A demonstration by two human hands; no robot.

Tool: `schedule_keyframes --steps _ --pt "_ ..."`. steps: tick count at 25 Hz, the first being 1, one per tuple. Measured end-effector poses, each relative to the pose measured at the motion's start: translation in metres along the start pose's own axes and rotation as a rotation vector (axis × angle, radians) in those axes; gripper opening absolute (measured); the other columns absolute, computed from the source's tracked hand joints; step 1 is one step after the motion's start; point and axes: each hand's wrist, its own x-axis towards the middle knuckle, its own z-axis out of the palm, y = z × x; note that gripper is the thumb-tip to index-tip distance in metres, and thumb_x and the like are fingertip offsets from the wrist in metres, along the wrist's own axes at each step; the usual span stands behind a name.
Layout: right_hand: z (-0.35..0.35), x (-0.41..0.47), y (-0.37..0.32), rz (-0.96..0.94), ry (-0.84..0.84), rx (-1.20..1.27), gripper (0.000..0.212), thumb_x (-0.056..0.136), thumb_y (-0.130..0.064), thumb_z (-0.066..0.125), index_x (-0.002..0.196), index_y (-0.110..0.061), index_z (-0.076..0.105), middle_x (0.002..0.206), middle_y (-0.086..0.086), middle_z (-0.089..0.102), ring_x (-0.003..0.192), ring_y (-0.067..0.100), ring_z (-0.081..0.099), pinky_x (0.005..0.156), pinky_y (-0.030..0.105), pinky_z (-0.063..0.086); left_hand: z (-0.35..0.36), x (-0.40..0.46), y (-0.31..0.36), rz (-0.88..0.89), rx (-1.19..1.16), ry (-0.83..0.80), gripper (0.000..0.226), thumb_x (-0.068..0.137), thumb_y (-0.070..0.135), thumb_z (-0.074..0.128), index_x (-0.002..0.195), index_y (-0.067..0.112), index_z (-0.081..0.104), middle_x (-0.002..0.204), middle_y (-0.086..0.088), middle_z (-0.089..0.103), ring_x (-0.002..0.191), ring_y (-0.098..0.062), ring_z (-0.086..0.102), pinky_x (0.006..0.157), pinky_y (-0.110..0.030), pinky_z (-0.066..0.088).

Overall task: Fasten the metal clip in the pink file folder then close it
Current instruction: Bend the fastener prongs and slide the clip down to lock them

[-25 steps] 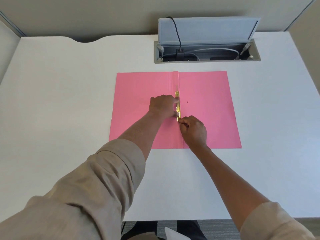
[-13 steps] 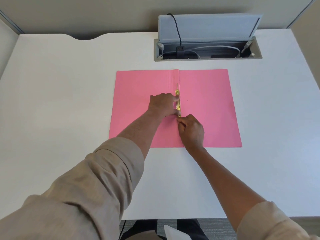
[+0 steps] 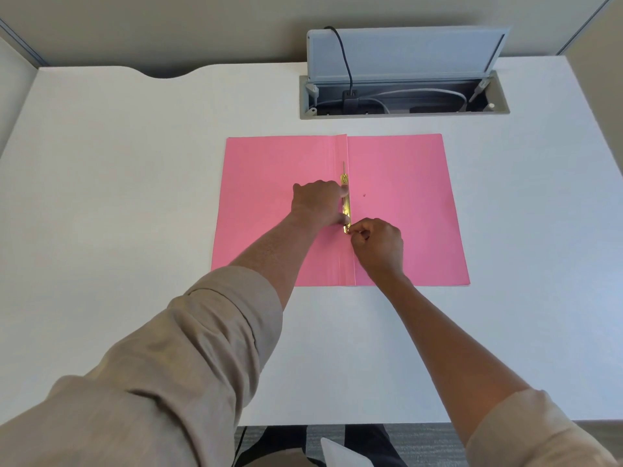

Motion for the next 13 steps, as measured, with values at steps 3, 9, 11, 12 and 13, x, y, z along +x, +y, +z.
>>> schedule_keyframes --steps 3,9,11,12,13 --pt "-0.0057 0.0046 0.0014 0.026 -0.015 0.008 0.027 0.077 -0.006 0.057 0.083 -0.022 0.079 0.068 -0.004 0.069 0.061 0.019 0.060 0.060 0.027 0.048 0.0014 -0.0004 0.0008 -0.001 0.011 0.010 0.064 0.079 0.053 0.073 0.137 0.034 0.052 0.112 0.003 0.066 0.105 -0.026 0.062 0.089 -0.043 0.037" --pt "-0.0072 0.0055 0.0027 0.063 -0.050 0.026 0.026 0.079 -0.008 0.058 0.082 -0.023 0.078 0.066 -0.002 0.069 0.058 0.018 0.059 0.057 0.025 0.047 0.0024 -0.0012 0.0025 -0.009 0.003 0.021 0.062 0.080 0.048 0.074 0.137 0.034 0.053 0.109 0.002 0.067 0.102 -0.026 0.062 0.089 -0.043 0.038" --pt "-0.0074 0.0057 0.0043 0.068 -0.045 0.051 0.028 0.078 -0.006 0.056 0.082 -0.023 0.078 0.066 -0.004 0.069 0.055 0.013 0.056 0.055 0.023 0.044 0.0023 -0.0005 0.0019 -0.011 -0.007 0.024 0.060 0.081 0.046 0.073 0.137 0.035 0.053 0.108 0.002 0.067 0.101 -0.026 0.062 0.088 -0.043 0.037" --pt "-0.0073 0.0055 0.0048 0.068 -0.039 0.058 0.030 0.078 -0.005 0.055 0.082 -0.023 0.079 0.067 -0.005 0.069 0.054 0.011 0.054 0.055 0.023 0.042 0.0023 -0.0002 0.0019 -0.014 -0.009 0.021 0.061 0.081 0.047 0.073 0.137 0.035 0.053 0.108 0.002 0.067 0.102 -0.026 0.062 0.088 -0.043 0.037" --pt "-0.0071 0.0053 0.0050 0.067 -0.035 0.060 0.031 0.078 -0.005 0.055 0.083 -0.023 0.079 0.068 -0.005 0.069 0.053 0.009 0.053 0.055 0.022 0.041 0.0024 0.0003 0.0020 -0.017 -0.010 0.017 0.061 0.081 0.048 0.073 0.137 0.035 0.052 0.109 0.002 0.067 0.102 -0.026 0.062 0.088 -0.043 0.037"
